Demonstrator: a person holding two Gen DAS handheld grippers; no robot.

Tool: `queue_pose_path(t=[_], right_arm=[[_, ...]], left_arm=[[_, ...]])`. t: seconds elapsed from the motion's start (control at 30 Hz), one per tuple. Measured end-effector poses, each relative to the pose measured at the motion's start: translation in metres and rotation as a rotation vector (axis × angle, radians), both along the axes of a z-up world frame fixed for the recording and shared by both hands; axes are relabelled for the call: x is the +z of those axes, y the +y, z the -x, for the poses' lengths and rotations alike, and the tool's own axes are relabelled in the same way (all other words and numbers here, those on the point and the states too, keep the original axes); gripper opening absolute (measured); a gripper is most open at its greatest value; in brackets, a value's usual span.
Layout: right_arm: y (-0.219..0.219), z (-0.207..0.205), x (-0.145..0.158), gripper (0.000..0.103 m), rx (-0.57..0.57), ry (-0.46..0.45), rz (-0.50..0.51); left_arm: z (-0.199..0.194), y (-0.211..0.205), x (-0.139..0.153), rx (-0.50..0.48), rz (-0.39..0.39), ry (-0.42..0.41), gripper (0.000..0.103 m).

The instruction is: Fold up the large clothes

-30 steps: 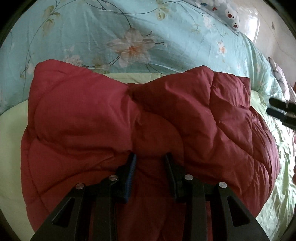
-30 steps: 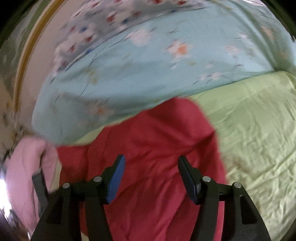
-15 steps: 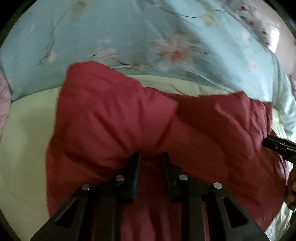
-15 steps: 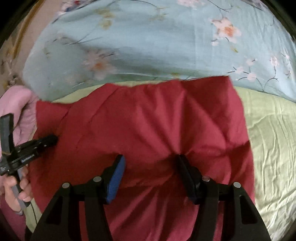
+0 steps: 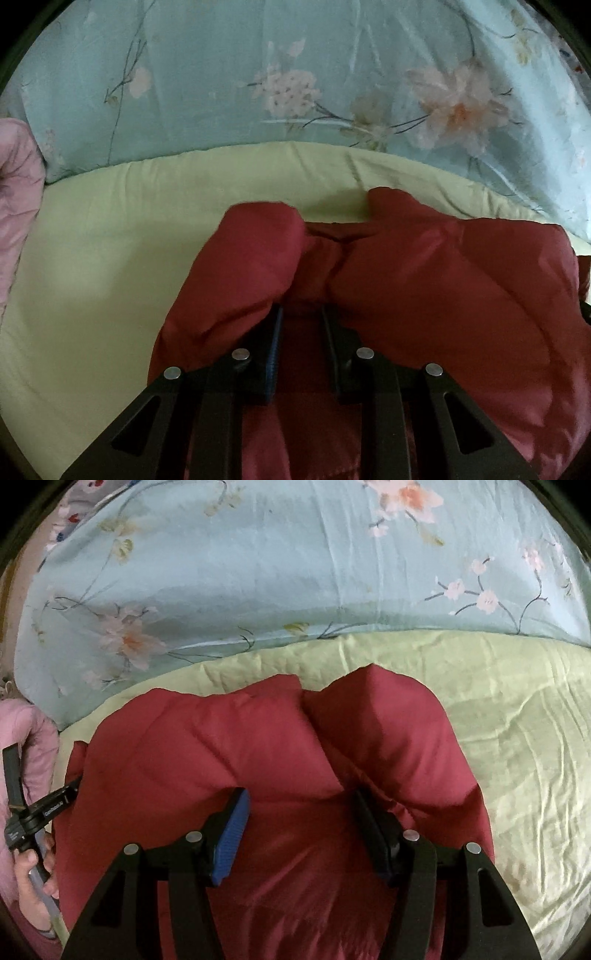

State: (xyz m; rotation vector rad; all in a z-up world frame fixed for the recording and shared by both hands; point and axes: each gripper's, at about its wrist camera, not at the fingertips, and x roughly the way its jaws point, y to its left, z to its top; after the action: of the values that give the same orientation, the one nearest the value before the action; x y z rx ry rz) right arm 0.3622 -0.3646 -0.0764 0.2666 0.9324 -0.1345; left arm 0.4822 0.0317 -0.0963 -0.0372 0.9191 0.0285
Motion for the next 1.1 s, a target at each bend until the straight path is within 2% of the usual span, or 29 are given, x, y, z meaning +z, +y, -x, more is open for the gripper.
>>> queue_pose_path(t=[0.3, 0.53, 0.73, 0.93, 1.1], right_arm=[[-0.013, -0.015, -0.02, 0.06, -0.036, -0.008, -0.014], [-0.023, -0.012, -0.024, 0.06, -0.056, -0.037, -0.076], [-0.027, 0.002, -0.011, 0.055, -0.087, -0.041, -0.061], [-0.027, 0.023, 0.007, 0.057, -0.115, -0.056, -0.011], [-0.025, 0.04, 0.021, 0.059, -0.128, -0.043, 0.047]], left_arm=[[-0.031, -0.005, -0.02, 0.014, -0.025, 0.032, 0.023], [-0.035, 0.003, -0.021, 0.016, 0.019, 0.043, 0.023], [-0.012, 0.015, -0.002, 0.007, 0.082, 0.023, 0.023], [0.035, 0.029, 0.019, -0.027, 0.072, -0.029, 0.034], [0.07, 0.041, 0.03, -0.029, 0.09, -0.048, 0.034]])
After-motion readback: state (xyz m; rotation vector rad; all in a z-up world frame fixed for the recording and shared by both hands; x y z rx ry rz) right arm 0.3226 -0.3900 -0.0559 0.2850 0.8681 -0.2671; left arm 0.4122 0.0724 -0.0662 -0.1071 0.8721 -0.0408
